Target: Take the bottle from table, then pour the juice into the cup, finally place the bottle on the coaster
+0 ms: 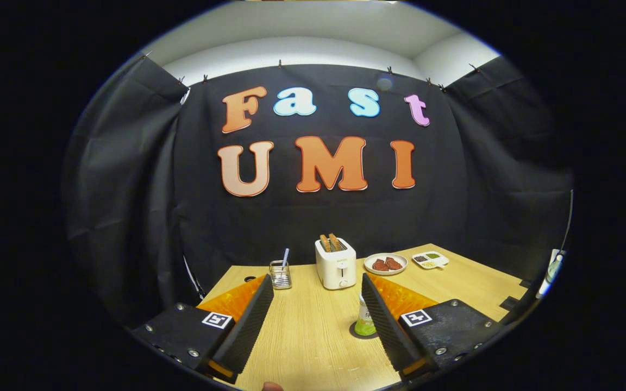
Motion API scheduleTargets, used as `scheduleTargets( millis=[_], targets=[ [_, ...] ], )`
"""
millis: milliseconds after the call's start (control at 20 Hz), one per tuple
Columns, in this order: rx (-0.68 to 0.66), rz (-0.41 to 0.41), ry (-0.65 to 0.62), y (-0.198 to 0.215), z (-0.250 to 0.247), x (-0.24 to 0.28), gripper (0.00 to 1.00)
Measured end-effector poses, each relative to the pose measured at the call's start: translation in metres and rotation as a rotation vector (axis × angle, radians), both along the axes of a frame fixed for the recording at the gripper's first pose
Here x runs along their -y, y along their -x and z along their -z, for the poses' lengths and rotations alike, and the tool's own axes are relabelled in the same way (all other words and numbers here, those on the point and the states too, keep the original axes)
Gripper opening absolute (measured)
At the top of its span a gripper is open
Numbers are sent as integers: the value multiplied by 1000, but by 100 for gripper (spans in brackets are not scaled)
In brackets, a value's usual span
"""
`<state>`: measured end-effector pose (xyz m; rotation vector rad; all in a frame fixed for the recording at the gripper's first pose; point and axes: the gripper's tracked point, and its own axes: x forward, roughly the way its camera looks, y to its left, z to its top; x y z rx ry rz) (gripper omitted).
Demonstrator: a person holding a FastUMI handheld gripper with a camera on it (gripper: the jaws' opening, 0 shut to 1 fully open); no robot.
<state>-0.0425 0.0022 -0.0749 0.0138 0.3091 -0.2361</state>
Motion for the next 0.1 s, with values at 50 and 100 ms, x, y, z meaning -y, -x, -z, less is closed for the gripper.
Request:
scheduleTargets(
  millis=[50, 100],
  targets=[
    [13, -12, -7, 5, -5, -6, 97],
    [29, -30, -14, 7, -11, -13, 97]
  ],
)
